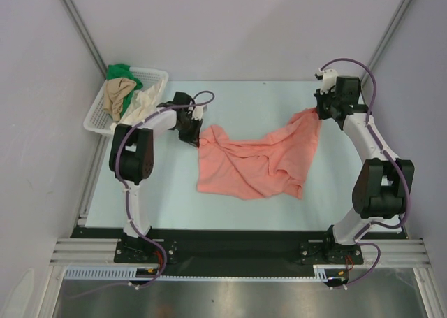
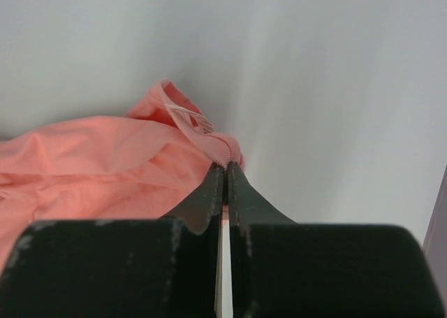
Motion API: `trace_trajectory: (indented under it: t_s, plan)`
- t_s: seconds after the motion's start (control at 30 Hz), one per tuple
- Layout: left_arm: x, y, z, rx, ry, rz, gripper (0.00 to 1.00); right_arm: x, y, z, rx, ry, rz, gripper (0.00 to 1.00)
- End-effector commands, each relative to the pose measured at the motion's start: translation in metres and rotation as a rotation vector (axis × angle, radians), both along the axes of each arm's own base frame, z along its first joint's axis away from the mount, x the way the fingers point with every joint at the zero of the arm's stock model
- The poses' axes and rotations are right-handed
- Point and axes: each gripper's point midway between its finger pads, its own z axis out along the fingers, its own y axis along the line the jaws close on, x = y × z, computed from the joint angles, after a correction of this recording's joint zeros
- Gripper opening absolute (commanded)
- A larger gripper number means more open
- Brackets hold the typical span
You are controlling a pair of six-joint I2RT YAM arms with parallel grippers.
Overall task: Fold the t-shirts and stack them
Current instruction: Flatten the tshirt out
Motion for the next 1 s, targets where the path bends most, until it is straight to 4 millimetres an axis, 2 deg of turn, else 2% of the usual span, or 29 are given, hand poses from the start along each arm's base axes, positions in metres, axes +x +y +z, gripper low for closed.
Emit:
trace_trajectory:
  t_s: [0.0,0.07,0.2,0.23,0.43,0.5,0.53,0.57,0.63,0.67,0.7,0.73,0.77,0.83,0.87,0.93,0.97]
  plan:
    - [-0.012,0.024,0.009,0.135,-0.036,-0.013,0.0,-0.001,-0.005,0.027,-0.007,-0.086,-0.022,0.0]
    - [-0.01,0.033,0.025,0.175,-0.093,-0.017,0.0,-0.003,-0.013,0.024,-0.001,-0.077,-0.042,0.0]
    - [-0.003,0.055,0.042,0.287,-0.185,-0.027,0.01,-0.002,-0.033,0.013,0.004,-0.054,-0.085,0.0]
    - [0.0,0.063,0.043,0.334,-0.206,-0.03,0.01,-0.002,-0.035,0.012,0.0,-0.052,-0.087,0.0]
    - [0.007,0.083,0.042,0.442,-0.257,-0.024,0.0,0.003,-0.044,-0.008,-0.032,-0.023,-0.091,0.0]
    - [0.011,0.086,0.043,0.465,-0.266,-0.018,0.0,0.005,-0.048,-0.009,-0.061,-0.023,-0.089,0.15]
    - [0.013,0.087,0.042,0.473,-0.269,-0.019,0.0,0.005,-0.051,-0.007,-0.077,-0.024,-0.089,0.28]
    - [0.017,0.087,0.045,0.484,-0.282,-0.015,0.0,0.005,-0.057,0.002,-0.122,-0.043,-0.092,0.46]
    - [0.022,0.086,0.049,0.498,-0.299,-0.028,0.0,0.002,-0.066,0.014,-0.173,-0.077,-0.09,0.55]
    - [0.026,0.085,0.053,0.502,-0.311,-0.033,0.0,-0.008,-0.065,0.025,-0.183,-0.115,-0.067,0.6]
    - [0.028,0.083,0.055,0.502,-0.318,-0.038,0.0,-0.014,-0.066,0.025,-0.226,-0.138,-0.008,0.65]
    - [0.028,0.082,0.055,0.5,-0.318,-0.044,0.01,-0.02,-0.062,0.033,-0.24,-0.188,0.052,0.8]
    - [0.031,0.081,0.058,0.499,-0.322,-0.042,0.01,-0.03,-0.05,0.033,-0.226,-0.219,0.159,0.99]
    - [0.03,0.08,0.057,0.494,-0.314,-0.044,0.01,-0.066,-0.036,0.014,-0.337,-0.199,0.348,1.0]
    - [0.029,0.079,0.056,0.493,-0.309,-0.046,0.0,-0.08,-0.02,0.007,-0.332,-0.197,0.459,1.0]
    - [0.027,0.079,0.053,0.491,-0.301,-0.048,0.0,-0.113,-0.005,-0.01,-0.357,-0.158,0.571,1.0]
    - [0.025,0.08,0.051,0.493,-0.293,-0.049,0.0,-0.124,0.008,-0.016,-0.357,-0.15,0.627,0.98]
